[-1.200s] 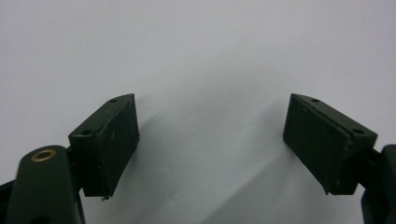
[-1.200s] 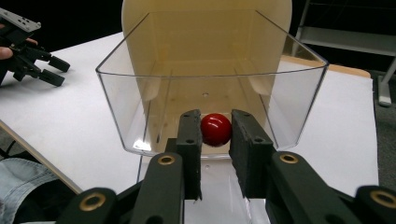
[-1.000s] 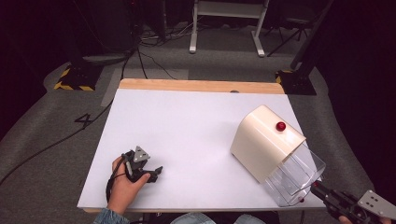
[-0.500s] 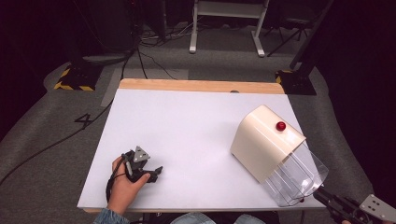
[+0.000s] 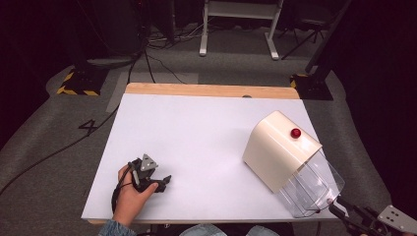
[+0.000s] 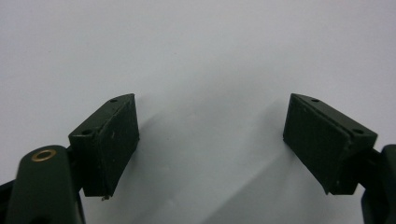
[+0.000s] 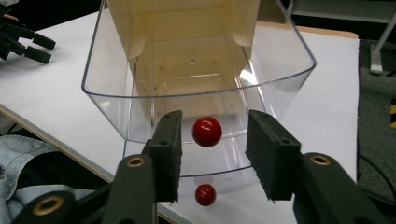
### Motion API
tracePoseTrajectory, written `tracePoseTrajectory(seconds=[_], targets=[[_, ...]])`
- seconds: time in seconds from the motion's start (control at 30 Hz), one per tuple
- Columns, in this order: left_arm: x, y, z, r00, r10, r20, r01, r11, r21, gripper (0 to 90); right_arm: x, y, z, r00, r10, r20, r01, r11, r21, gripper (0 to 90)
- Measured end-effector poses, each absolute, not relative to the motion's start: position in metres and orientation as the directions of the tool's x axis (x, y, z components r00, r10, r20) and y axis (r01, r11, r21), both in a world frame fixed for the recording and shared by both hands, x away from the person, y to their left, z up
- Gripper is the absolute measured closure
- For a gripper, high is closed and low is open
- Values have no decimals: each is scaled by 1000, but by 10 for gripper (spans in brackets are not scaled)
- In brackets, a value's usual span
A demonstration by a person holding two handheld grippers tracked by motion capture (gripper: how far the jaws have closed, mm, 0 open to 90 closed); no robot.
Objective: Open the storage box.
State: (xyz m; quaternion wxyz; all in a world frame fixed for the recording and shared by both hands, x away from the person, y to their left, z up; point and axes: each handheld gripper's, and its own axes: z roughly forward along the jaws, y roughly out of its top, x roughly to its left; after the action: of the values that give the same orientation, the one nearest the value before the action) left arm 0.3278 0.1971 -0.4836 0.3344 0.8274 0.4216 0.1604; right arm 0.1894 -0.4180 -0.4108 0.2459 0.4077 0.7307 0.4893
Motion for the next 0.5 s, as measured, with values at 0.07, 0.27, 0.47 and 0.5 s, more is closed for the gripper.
tracePoseTrajectory(seconds=[0.07,0.27,0.47,0.5], targets=[[328,197,-484,594,805,-14,589,-422,689,185,188,-420,-408,-541,840,36,348,185,919,532],[328,197,-484,595,804,-16,590,-423,688,185,188,-427,-401,-524,852,23,331,178,927,482],[327,197,-484,594,805,-15,588,-421,691,185,192,-441,-389,-483,876,-1,327,181,928,457],[327,197,-484,595,804,-15,589,-423,689,185,194,-443,-387,-477,879,0,329,179,927,457]])
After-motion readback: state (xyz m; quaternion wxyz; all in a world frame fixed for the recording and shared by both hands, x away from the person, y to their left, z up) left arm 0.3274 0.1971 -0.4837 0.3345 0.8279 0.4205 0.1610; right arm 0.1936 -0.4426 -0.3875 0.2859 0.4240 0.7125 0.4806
